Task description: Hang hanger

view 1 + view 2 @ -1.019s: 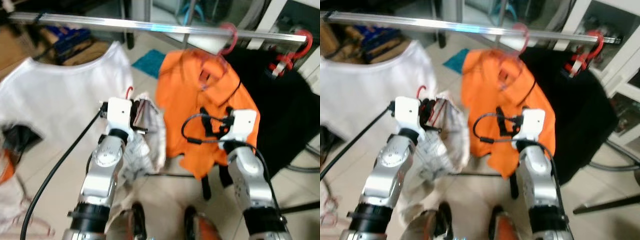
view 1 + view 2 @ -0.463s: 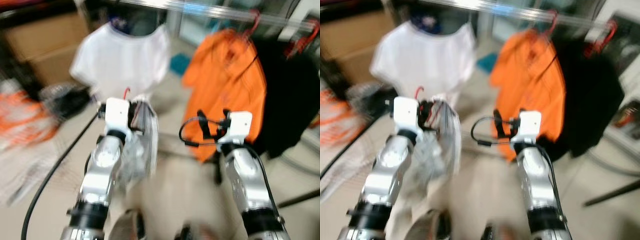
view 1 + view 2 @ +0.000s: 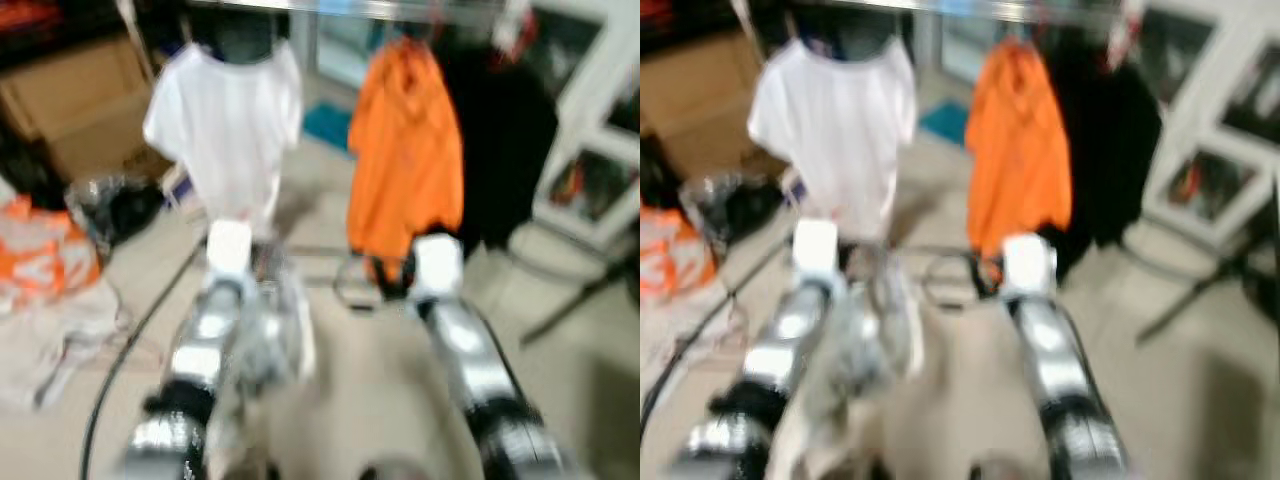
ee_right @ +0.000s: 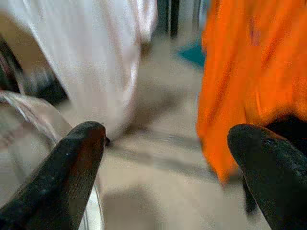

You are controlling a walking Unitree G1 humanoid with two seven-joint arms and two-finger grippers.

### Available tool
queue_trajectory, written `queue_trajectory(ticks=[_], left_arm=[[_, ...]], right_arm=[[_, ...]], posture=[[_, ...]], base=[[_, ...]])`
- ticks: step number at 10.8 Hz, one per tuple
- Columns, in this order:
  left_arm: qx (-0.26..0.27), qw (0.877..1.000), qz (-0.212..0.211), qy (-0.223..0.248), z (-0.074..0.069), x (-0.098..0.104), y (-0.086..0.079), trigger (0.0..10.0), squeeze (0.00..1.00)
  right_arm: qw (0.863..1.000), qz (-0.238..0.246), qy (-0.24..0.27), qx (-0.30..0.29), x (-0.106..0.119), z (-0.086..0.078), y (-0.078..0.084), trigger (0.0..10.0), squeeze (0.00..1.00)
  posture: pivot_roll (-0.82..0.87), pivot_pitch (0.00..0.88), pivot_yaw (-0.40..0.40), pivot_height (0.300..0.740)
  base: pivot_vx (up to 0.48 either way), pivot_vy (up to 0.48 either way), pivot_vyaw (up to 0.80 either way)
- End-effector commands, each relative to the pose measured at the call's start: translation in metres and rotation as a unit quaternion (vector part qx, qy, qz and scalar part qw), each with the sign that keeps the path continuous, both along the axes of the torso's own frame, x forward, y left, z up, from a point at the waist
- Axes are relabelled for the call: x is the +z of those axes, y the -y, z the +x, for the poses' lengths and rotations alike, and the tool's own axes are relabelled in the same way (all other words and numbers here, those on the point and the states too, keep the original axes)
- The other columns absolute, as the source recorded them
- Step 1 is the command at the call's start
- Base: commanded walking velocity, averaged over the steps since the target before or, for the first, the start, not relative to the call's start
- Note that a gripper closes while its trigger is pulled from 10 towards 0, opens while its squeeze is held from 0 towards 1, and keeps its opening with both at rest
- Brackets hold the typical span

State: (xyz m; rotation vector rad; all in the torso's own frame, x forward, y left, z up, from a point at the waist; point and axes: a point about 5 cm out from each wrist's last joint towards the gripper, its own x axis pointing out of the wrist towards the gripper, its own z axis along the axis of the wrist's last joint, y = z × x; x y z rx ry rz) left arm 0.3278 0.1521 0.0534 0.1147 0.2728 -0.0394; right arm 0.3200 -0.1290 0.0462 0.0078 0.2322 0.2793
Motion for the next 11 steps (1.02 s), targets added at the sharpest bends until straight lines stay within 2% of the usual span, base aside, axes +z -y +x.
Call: queue_trajectory(ticks=[1, 2, 3, 4, 5, 8, 11], left_arm=[[-0.018, 1.000, 0.013, 0.002, 0.003, -0.002, 0.009, 10.0, 0.00], [0.000, 0.995, -0.001, -0.104, -0.013, -0.037, 0.007, 10.0, 0.00], [0.001, 0.990, 0.004, -0.143, -0.021, -0.049, 0.007, 10.0, 0.00], [0.016, 0.971, 0.043, -0.234, -0.051, -0.081, -0.003, 10.0, 0.00], [0.015, 0.959, 0.043, -0.281, -0.069, -0.096, -0.006, 10.0, 0.00], [0.036, 0.957, 0.040, -0.283, -0.074, -0.099, -0.014, 10.0, 0.00], [0.046, 0.956, 0.035, -0.288, -0.075, -0.100, -0.018, 10.0, 0.00]], right_arm=[[0.999, -0.021, -0.037, -0.006, -0.013, -0.004, 0.005, 10.0, 0.00], [0.991, -0.046, -0.127, 0.003, -0.037, -0.013, -0.006, 10.0, 0.00], [0.984, -0.046, -0.171, 0.011, -0.048, -0.021, -0.011, 10.0, 0.00], [0.950, -0.087, -0.293, 0.070, -0.084, -0.058, -0.025, 10.0, 0.00], [0.932, -0.124, -0.325, 0.100, -0.095, -0.074, -0.024, 10.0, 0.00], [0.934, -0.128, -0.328, 0.064, -0.094, -0.070, -0.013, 10.0, 0.00], [0.932, -0.133, -0.331, 0.063, -0.095, -0.070, -0.013, 10.0, 0.00]], posture=[[-0.11, 0.099, -0.022, 0.740], [-0.11, 0.097, -0.039, 0.740], [-0.11, 0.098, -0.042, 0.740], [-0.09, 0.104, -0.051, 0.740], [-0.09, 0.106, -0.051, 0.740], [-0.08, 0.107, -0.057, 0.740], [-0.08, 0.098, -0.055, 0.740]], base=[[0.000, 0.000, 0.00], [0.000, 0.000, 0.00], [0.000, 0.000, 0.00], [0.000, 0.000, 0.00], [0.000, 0.000, 0.00], [0.000, 0.000, 0.00], [0.000, 0.000, 0.00]])
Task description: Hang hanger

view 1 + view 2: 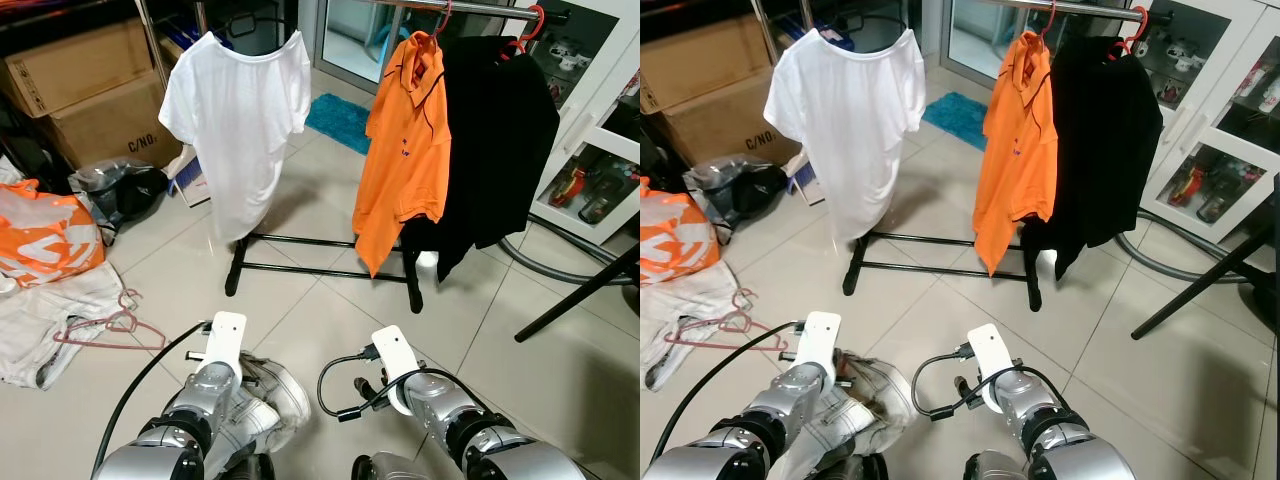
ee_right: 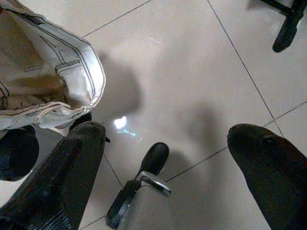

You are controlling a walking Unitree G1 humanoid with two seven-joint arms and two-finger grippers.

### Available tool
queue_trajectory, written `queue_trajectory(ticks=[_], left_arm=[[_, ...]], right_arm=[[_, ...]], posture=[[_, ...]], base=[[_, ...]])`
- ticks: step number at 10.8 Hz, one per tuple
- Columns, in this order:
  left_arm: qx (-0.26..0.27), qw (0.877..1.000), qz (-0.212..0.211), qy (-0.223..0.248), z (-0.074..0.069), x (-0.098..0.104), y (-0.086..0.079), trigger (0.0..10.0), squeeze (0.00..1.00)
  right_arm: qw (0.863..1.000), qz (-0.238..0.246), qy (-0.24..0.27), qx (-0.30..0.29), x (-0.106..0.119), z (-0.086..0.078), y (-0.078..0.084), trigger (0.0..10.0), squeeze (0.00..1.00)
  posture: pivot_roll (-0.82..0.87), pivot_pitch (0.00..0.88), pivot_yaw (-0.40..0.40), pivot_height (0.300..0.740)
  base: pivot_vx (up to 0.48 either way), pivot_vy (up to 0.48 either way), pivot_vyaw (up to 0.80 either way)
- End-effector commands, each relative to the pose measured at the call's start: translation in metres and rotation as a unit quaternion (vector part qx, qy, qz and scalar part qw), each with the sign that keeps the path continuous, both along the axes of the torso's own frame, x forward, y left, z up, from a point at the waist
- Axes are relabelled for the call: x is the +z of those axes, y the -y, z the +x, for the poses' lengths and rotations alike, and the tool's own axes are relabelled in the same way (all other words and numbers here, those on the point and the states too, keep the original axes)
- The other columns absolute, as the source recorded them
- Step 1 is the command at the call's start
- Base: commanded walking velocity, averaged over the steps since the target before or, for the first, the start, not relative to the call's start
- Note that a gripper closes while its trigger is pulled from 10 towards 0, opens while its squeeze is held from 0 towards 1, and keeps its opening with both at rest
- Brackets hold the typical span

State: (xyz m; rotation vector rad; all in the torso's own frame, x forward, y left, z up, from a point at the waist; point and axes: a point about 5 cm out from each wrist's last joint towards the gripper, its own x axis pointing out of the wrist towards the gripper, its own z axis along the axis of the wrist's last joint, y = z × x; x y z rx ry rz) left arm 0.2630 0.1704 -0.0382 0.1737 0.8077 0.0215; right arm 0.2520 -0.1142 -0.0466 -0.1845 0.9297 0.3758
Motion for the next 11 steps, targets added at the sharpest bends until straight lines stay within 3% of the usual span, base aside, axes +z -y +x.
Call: queue_trajectory(ticks=[1, 2, 3, 4, 7, 11], left_arm=[[0.003, 0.999, -0.014, -0.039, -0.012, -0.010, 0.004, 10.0, 0.00], [0.010, 0.999, -0.018, -0.040, -0.013, -0.011, 0.006, 10.0, 0.00], [0.039, 0.999, -0.007, -0.023, -0.011, -0.009, 0.003, 10.0, 0.00], [0.099, 0.995, -0.024, -0.008, -0.011, -0.008, -0.001, 10.0, 0.00], [0.149, 0.988, -0.050, -0.002, -0.017, -0.012, -0.001, 10.0, 0.00], [0.216, 0.976, -0.038, 0.009, -0.016, -0.009, -0.009, 10.0, 0.00]], right_arm=[[1.000, -0.003, -0.017, -0.021, -0.003, -0.004, 0.007, 10.0, 0.00], [0.999, 0.009, -0.026, -0.036, -0.004, -0.004, 0.009, 10.0, 0.00], [1.000, 0.018, -0.017, -0.015, -0.001, -0.002, 0.006, 10.0, 0.00], [1.000, 0.026, -0.007, -0.004, 0.000, 0.000, 0.003, 10.0, 0.00], [0.999, -0.018, -0.002, 0.042, -0.001, -0.001, 0.004, 10.0, 0.00], [0.997, -0.054, 0.015, 0.061, -0.001, -0.001, 0.009, 10.0, 0.00]], posture=[[-0.07, 0.106, -0.065, 0.740], [-0.07, 0.110, -0.066, 0.740], [-0.07, 0.111, -0.070, 0.740], [-0.07, 0.110, -0.070, 0.740], [-0.06, 0.109, -0.067, 0.740], [-0.06, 0.113, -0.075, 0.740]], base=[[0.000, 0.000, 0.00], [0.000, 0.000, 0.00], [0.000, 0.000, 0.00], [0.000, 0.000, 0.00], [0.000, 0.000, 0.00], [0.000, 0.000, 0.00]])
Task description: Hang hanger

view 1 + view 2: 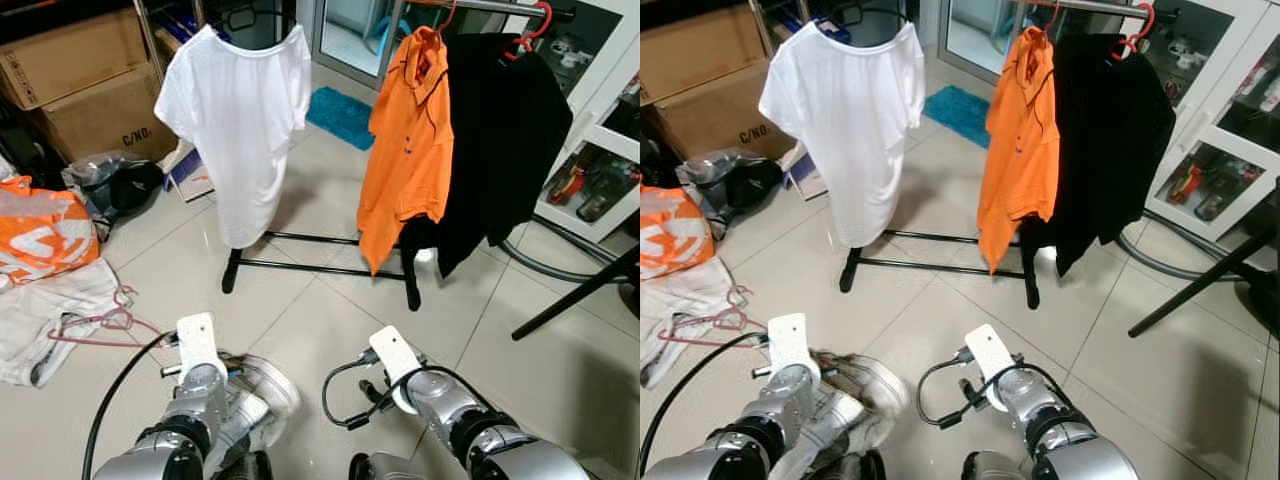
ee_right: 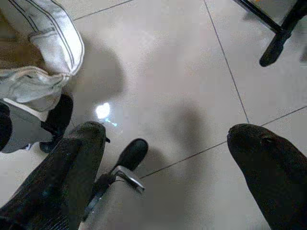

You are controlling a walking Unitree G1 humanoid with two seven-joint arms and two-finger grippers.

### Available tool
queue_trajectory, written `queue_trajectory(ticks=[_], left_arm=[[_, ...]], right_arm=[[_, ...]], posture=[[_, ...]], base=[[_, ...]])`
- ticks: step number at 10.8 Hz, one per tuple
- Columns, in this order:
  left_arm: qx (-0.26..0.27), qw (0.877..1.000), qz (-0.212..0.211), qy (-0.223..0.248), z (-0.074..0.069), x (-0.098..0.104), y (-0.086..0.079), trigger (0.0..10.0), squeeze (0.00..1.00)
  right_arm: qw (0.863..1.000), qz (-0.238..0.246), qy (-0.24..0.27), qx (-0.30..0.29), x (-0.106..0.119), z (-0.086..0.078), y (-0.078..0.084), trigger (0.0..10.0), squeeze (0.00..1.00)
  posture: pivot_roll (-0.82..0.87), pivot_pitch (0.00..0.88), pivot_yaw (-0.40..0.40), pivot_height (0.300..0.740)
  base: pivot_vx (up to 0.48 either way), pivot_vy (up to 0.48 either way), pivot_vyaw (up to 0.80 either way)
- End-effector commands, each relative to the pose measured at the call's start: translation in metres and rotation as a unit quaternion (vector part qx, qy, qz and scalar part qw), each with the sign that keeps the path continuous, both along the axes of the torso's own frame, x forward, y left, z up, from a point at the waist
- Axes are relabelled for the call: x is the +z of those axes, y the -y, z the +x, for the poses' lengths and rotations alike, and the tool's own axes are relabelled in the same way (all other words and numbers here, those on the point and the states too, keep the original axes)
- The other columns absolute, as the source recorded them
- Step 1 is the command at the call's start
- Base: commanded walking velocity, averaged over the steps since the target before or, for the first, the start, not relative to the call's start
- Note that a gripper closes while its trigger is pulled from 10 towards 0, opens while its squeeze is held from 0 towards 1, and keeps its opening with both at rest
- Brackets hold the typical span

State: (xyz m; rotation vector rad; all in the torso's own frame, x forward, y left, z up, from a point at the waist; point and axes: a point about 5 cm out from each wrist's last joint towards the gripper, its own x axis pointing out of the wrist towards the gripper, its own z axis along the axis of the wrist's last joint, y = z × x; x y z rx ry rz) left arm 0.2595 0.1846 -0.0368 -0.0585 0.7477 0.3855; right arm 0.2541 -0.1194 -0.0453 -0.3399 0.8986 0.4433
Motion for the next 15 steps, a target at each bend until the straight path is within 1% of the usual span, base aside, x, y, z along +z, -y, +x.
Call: queue_trajectory(ticks=[1, 2, 3, 8, 11, 15], left_arm=[[0.010, 0.999, -0.017, -0.029, -0.0116, -0.0102, 0.0103, 10.0, 0.00], [-0.012, 0.999, -0.013, -0.031, -0.0113, -0.0107, 0.0166, 10.0, 0.00], [-0.021, 0.999, -0.010, -0.033, -0.0117, -0.0112, 0.0179, 10.0, 0.00], [-0.027, 0.999, 0.003, -0.031, -0.0094, -0.0090, 0.0115, 10.0, 0.00], [-0.031, 0.999, 0.002, -0.031, -0.0096, -0.0093, 0.0120, 10.0, 0.00], [-0.036, 0.999, 0.005, -0.032, -0.0100, -0.0096, 0.0119, 10.0, 0.00]], right_arm=[[1.000, -0.007, -0.005, -0.006, -0.0030, -0.0036, 0.0044, 10.0, 0.00], [1.000, -0.006, -0.003, -0.008, -0.0031, -0.0037, 0.0048, 10.0, 0.00], [1.000, -0.006, -0.003, -0.010, -0.0032, -0.0038, 0.0051, 10.0, 0.00], [1.000, -0.015, -0.007, -0.004, -0.0037, -0.0043, 0.0048, 10.0, 0.00], [1.000, -0.019, -0.006, -0.001, -0.0029, -0.0032, 0.0052, 10.0, 0.00], [1.000, -0.021, -0.011, -0.006, -0.0062, -0.0076, 0.0095, 10.0, 0.00]], posture=[[-0.06, 0.113, -0.076, 0.740], [-0.06, 0.112, -0.076, 0.740], [-0.06, 0.112, -0.076, 0.740], [-0.05, 0.105, -0.076, 0.740], [-0.05, 0.100, -0.079, 0.740], [-0.05, 0.109, -0.079, 0.740]], base=[[0.000, 0.000, 0.00], [0.000, 0.000, 0.00], [0.000, 0.000, 0.00], [0.000, 0.000, 0.00], [0.000, 0.000, 0.00], [0.000, 0.000, 0.00]])
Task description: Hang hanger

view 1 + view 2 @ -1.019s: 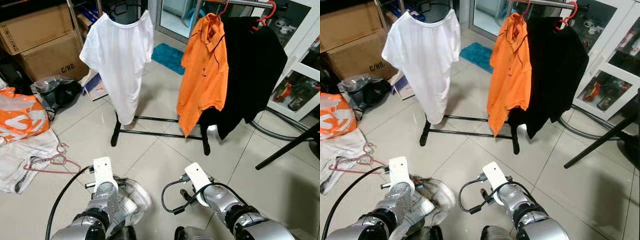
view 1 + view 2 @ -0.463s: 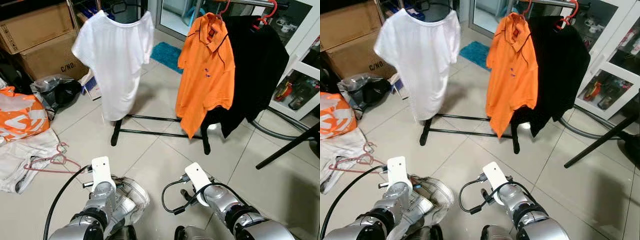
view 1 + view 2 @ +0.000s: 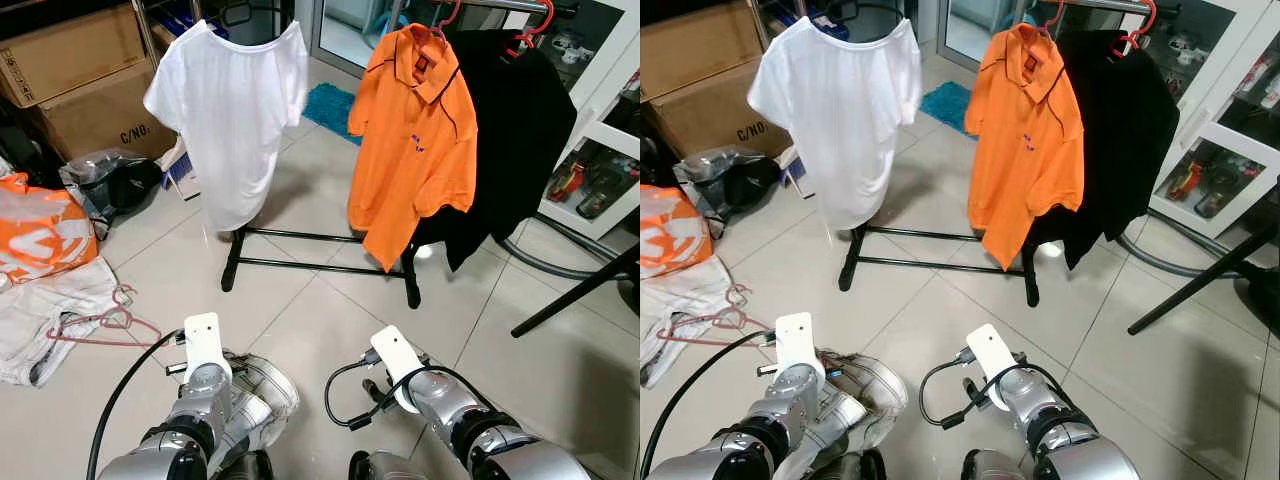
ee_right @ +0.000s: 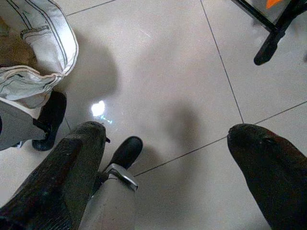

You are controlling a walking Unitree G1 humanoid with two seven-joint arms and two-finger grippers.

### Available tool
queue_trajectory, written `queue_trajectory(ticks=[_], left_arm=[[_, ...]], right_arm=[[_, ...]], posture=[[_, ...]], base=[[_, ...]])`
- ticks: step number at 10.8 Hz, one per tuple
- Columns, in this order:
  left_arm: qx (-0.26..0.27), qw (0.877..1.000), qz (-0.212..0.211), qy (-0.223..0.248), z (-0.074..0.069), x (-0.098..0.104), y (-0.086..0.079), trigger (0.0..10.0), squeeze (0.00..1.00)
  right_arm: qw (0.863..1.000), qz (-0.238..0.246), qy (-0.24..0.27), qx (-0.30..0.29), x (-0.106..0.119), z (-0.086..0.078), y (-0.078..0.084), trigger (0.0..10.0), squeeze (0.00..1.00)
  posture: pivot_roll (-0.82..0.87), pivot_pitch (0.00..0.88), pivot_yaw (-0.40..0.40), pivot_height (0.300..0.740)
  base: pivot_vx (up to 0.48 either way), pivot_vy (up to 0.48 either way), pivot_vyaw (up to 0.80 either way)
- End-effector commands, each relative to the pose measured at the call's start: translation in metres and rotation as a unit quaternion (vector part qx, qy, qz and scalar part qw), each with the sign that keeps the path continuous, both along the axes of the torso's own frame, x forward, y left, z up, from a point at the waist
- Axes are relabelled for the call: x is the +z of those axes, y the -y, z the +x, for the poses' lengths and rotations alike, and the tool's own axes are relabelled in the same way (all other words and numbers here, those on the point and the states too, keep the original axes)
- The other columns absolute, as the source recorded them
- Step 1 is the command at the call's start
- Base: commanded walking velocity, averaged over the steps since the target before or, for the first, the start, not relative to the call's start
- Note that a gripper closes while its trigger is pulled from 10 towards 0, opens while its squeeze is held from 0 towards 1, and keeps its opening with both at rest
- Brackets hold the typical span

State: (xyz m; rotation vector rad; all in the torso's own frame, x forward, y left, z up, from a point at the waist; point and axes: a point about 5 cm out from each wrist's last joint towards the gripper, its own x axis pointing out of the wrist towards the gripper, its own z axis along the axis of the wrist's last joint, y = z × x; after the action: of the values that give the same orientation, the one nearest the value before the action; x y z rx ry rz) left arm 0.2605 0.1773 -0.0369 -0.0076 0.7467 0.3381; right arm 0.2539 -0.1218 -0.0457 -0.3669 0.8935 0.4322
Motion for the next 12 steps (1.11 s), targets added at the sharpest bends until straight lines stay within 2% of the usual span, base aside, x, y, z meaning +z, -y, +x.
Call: queue_trajectory(ticks=[1, 3, 4, 7, 12], left_arm=[[-0.009, 1.000, -0.006, -0.028, -0.010, -0.009, 0.005, 10.0, 0.00], [-0.053, 0.998, 0.008, -0.018, -0.007, -0.007, 0.012, 10.0, 0.00], [-0.059, 0.998, 0.006, -0.014, -0.006, -0.007, 0.013, 10.0, 0.00], [-0.085, 0.996, 0.009, 0.015, 0.001, 0.000, 0.016, 10.0, 0.00], [-0.081, 0.996, 0.009, 0.026, 0.003, 0.002, 0.011, 10.0, 0.00]], right_arm=[[1.000, -0.008, -0.017, -0.010, -0.006, -0.008, 0.008, 10.0, 0.00], [1.000, 0.007, -0.010, -0.016, -0.006, -0.008, 0.007, 10.0, 0.00], [1.000, 0.015, -0.008, -0.023, -0.006, -0.009, 0.008, 10.0, 0.00], [0.999, 0.029, -0.007, -0.039, -0.006, -0.009, 0.010, 10.0, 0.00], [0.999, 0.028, -0.007, -0.035, -0.007, -0.009, 0.011, 10.0, 0.00]], posture=[[-0.05, 0.110, -0.079, 0.740], [-0.06, 0.117, -0.079, 0.740], [-0.06, 0.120, -0.079, 0.740], [-0.05, 0.126, -0.080, 0.740], [-0.04, 0.132, -0.088, 0.740]], base=[[0.000, 0.000, 0.00], [0.000, 0.000, 0.00], [0.000, 0.000, 0.00], [0.000, 0.471, -0.78], [0.000, 0.472, -0.77]])
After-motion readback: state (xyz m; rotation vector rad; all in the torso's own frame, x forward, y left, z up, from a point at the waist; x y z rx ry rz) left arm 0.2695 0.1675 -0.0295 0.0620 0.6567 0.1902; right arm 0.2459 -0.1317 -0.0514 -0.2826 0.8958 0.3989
